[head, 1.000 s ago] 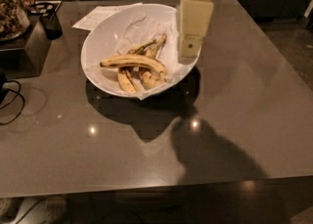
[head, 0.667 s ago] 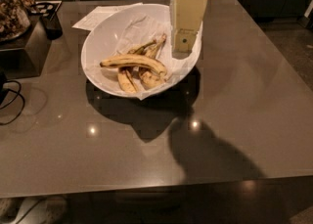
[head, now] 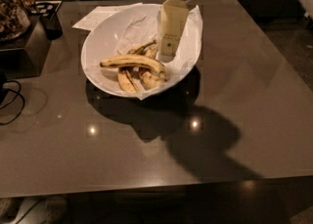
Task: Pick banana from white bowl
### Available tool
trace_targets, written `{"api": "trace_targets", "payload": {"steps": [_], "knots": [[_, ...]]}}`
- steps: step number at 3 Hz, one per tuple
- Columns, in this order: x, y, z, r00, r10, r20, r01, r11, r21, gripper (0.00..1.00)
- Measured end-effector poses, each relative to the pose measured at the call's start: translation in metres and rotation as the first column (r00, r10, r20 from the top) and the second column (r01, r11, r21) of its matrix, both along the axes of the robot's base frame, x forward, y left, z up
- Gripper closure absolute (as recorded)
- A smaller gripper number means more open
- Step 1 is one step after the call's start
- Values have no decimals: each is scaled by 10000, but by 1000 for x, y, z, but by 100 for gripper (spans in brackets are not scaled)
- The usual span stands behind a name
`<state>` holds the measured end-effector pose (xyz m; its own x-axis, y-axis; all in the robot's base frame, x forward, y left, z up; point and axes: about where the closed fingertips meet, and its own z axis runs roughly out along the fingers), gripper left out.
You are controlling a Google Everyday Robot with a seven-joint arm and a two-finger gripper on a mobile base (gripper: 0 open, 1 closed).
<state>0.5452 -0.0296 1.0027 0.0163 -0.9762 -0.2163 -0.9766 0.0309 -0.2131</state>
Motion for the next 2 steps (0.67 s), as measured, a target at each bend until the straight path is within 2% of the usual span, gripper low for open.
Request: {"api": "trace_targets", "payload": {"steps": [1, 2], "knots": [[23, 3, -25, 9975, -301, -646, 303, 9995, 9, 18], [42, 3, -42, 9930, -608, -1015, 613, 9981, 17, 41]]}}
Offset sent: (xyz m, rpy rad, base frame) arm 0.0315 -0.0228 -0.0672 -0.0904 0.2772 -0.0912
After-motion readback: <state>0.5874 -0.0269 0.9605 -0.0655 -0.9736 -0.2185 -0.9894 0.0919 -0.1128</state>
